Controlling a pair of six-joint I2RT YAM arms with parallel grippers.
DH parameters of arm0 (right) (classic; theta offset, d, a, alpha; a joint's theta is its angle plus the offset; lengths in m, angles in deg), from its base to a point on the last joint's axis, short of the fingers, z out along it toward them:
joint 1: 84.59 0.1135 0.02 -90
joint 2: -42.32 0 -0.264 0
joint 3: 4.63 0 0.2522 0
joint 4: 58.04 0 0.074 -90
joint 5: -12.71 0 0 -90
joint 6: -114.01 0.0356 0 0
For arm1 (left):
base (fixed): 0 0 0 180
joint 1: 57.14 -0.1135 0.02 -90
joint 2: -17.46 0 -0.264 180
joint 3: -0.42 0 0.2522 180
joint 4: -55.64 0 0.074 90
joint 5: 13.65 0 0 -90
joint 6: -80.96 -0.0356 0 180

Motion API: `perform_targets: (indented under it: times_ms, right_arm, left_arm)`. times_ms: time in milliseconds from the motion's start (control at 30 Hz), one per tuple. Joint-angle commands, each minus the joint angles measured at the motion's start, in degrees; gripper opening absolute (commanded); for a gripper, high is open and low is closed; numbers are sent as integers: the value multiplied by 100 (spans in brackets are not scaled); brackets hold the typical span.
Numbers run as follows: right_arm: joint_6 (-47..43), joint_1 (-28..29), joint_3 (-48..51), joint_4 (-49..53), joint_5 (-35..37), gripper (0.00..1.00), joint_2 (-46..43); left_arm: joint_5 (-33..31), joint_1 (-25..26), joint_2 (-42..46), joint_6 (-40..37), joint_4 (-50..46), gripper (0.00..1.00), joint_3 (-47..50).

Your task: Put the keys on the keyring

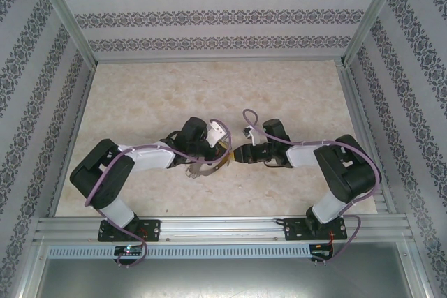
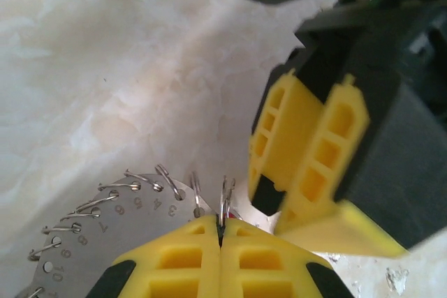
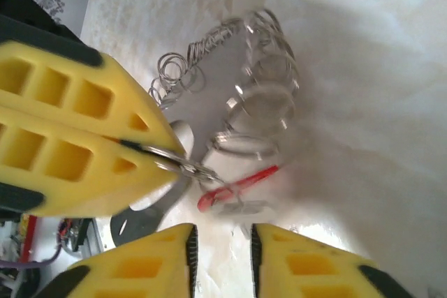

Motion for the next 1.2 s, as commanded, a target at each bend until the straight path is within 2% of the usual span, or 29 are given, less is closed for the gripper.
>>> perform_targets:
  times_ms: [0,167,467,833,1167]
  right_arm:
    - [-45,-218,109,103,-278,36,-439]
    - [-236,-425,10,119,-548,34,-813]
    - [-481,-475,-296,-479,-953,33,-378]
    - [-664,-491,-115,-791,-914,34,-283]
    - [-329,-421,86,-1233,-859,33,-168]
  left_arm:
    - [-9,63,233,-19,381,0,-21]
    - [17,68,230,-18,384,0,-10]
    - [184,63,198,-94,282,0,-39]
    - [533,63,154,-111,193,0,-159]
    - [589,38,248,-116,149,0,-150]
